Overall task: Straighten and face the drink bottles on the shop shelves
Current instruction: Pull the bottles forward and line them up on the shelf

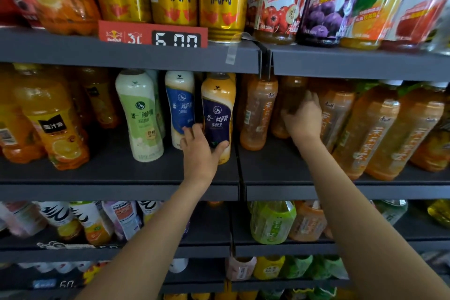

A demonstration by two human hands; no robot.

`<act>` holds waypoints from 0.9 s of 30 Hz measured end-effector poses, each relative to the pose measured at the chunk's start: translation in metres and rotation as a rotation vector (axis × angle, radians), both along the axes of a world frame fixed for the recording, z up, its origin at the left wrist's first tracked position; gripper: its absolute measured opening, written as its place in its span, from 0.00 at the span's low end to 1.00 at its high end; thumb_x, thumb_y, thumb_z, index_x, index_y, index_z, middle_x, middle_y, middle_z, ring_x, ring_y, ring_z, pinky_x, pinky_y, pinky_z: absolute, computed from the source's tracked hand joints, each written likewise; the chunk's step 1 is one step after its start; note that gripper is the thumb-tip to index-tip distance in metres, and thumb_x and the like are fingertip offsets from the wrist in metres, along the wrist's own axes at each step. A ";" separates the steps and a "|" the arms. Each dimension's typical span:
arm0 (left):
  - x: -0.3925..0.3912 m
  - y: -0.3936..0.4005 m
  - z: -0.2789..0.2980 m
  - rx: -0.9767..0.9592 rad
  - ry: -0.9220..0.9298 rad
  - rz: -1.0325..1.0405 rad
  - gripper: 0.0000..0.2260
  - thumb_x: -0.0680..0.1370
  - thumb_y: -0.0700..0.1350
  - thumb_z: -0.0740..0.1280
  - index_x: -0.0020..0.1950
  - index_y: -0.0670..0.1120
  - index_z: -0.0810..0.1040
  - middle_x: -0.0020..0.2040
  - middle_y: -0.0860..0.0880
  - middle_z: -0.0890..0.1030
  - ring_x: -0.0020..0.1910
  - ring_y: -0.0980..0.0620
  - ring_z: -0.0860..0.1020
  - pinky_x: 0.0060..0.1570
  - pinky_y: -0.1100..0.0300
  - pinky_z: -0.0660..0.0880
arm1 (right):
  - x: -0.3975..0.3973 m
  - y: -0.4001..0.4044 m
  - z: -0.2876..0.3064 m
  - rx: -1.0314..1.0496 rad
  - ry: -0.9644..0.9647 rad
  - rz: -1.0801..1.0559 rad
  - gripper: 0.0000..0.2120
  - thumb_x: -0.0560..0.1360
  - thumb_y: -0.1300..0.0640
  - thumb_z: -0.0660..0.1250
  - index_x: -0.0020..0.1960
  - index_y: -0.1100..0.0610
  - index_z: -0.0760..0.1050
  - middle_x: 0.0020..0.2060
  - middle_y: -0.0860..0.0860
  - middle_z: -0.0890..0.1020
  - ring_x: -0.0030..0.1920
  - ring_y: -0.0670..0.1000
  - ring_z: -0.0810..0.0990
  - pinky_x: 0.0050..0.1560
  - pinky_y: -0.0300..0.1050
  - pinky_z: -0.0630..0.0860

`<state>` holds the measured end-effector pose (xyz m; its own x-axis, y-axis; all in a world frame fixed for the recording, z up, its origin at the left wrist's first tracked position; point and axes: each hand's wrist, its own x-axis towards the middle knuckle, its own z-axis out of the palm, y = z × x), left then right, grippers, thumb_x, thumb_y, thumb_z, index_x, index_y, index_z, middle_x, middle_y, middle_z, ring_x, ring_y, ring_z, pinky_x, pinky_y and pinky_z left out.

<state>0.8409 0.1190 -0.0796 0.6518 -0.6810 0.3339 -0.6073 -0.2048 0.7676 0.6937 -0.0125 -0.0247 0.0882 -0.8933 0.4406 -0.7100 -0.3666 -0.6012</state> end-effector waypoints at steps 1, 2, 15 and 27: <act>0.000 0.000 0.000 0.002 0.000 0.002 0.27 0.73 0.49 0.71 0.65 0.40 0.64 0.70 0.38 0.62 0.68 0.37 0.60 0.65 0.44 0.63 | 0.002 0.000 0.003 -0.042 0.050 -0.065 0.32 0.75 0.59 0.67 0.74 0.60 0.56 0.74 0.57 0.59 0.63 0.59 0.73 0.57 0.49 0.73; 0.000 0.000 0.001 0.003 -0.001 0.004 0.27 0.73 0.50 0.71 0.65 0.40 0.65 0.70 0.38 0.62 0.68 0.37 0.60 0.65 0.44 0.63 | 0.006 -0.002 0.005 -0.047 0.089 -0.079 0.35 0.76 0.58 0.66 0.76 0.60 0.51 0.75 0.56 0.55 0.62 0.60 0.74 0.57 0.51 0.73; 0.002 -0.002 -0.001 -0.006 -0.019 -0.004 0.26 0.73 0.50 0.71 0.64 0.40 0.65 0.69 0.39 0.63 0.68 0.38 0.60 0.65 0.45 0.63 | 0.043 -0.018 0.006 0.080 -0.102 -0.234 0.24 0.76 0.54 0.66 0.67 0.62 0.63 0.66 0.60 0.66 0.57 0.61 0.77 0.52 0.52 0.74; 0.001 -0.001 0.001 0.015 -0.006 -0.009 0.26 0.73 0.50 0.70 0.64 0.41 0.64 0.70 0.38 0.62 0.69 0.39 0.60 0.65 0.46 0.63 | 0.019 0.011 0.000 0.046 -0.202 -0.185 0.28 0.74 0.50 0.68 0.64 0.64 0.61 0.59 0.63 0.75 0.58 0.65 0.75 0.54 0.56 0.73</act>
<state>0.8419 0.1180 -0.0788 0.6435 -0.6919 0.3274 -0.6137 -0.2107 0.7609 0.7129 -0.0015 -0.0243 -0.1640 -0.9055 0.3915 -0.6266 -0.2108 -0.7502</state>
